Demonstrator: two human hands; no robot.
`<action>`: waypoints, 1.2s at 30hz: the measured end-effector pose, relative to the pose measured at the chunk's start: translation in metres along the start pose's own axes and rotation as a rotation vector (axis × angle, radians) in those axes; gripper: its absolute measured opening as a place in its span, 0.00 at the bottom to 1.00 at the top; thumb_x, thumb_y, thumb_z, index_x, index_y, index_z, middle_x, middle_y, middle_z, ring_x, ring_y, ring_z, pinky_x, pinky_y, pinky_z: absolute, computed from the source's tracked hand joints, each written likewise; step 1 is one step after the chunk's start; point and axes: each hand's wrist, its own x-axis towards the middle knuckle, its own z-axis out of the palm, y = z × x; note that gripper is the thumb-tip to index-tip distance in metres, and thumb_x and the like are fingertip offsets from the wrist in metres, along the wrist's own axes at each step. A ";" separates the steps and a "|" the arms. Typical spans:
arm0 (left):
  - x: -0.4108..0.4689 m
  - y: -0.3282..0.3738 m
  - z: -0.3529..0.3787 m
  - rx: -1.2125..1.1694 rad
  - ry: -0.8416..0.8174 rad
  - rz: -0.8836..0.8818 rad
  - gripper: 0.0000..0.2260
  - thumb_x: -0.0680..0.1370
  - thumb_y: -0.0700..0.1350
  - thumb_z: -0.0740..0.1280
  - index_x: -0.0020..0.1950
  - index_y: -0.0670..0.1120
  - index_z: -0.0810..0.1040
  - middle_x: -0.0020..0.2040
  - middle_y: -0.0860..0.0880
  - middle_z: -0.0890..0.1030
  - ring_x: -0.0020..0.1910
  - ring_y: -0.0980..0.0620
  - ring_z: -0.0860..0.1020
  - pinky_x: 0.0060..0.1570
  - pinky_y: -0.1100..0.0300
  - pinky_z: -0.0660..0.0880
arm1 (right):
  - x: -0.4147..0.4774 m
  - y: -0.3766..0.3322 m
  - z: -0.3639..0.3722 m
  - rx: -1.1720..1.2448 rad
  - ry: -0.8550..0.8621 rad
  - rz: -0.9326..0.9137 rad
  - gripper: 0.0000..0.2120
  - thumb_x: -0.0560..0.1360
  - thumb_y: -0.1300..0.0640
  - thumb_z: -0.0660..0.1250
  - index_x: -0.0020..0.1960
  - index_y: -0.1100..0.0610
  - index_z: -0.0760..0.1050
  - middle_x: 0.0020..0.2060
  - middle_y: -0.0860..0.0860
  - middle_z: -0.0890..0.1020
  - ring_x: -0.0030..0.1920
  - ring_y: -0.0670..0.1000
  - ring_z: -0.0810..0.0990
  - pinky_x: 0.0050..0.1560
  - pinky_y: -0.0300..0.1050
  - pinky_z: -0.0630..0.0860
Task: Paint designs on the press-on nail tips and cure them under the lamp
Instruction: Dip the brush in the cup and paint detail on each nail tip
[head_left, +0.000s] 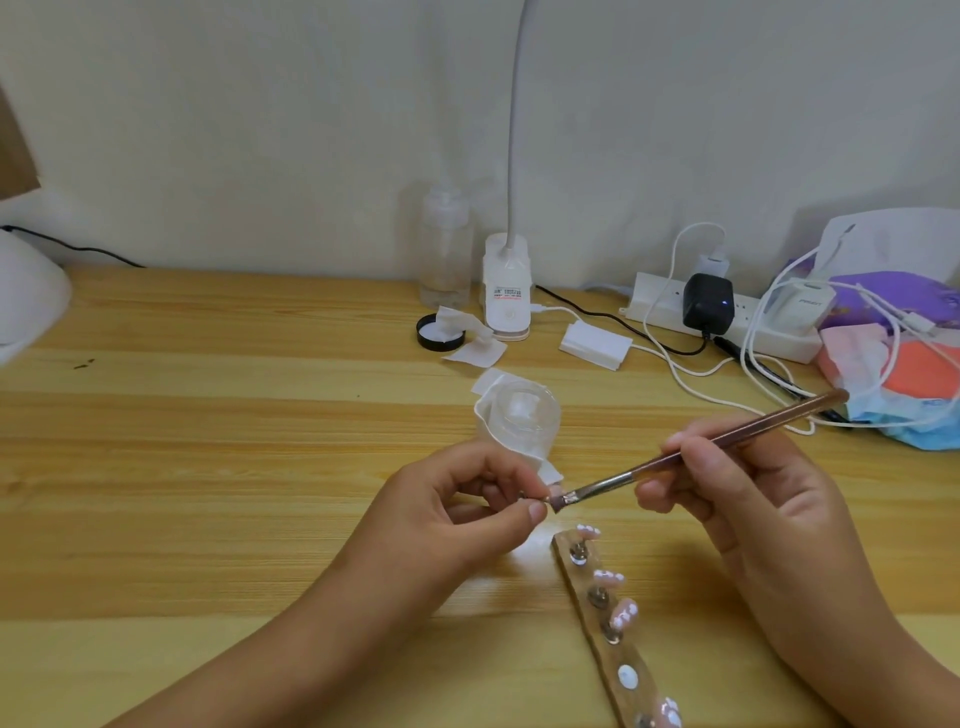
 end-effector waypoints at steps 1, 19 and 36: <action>0.000 0.000 0.000 0.001 -0.001 -0.003 0.03 0.68 0.45 0.72 0.38 0.54 0.83 0.38 0.53 0.78 0.36 0.59 0.75 0.40 0.69 0.72 | 0.000 0.001 0.001 -0.019 0.017 -0.010 0.19 0.63 0.37 0.78 0.45 0.50 0.83 0.36 0.58 0.85 0.38 0.53 0.85 0.43 0.40 0.81; 0.000 -0.001 0.000 0.002 0.006 -0.014 0.03 0.68 0.48 0.73 0.39 0.57 0.84 0.40 0.53 0.82 0.40 0.60 0.77 0.41 0.71 0.73 | 0.000 0.001 -0.002 -0.003 0.009 -0.089 0.17 0.65 0.38 0.77 0.45 0.50 0.82 0.35 0.51 0.84 0.37 0.51 0.84 0.44 0.40 0.80; 0.000 -0.002 0.000 0.028 0.032 -0.034 0.02 0.67 0.50 0.73 0.37 0.58 0.83 0.38 0.58 0.82 0.40 0.60 0.78 0.40 0.71 0.73 | 0.000 0.003 -0.002 -0.007 -0.018 -0.052 0.17 0.67 0.39 0.76 0.47 0.51 0.83 0.36 0.56 0.85 0.40 0.53 0.86 0.45 0.40 0.80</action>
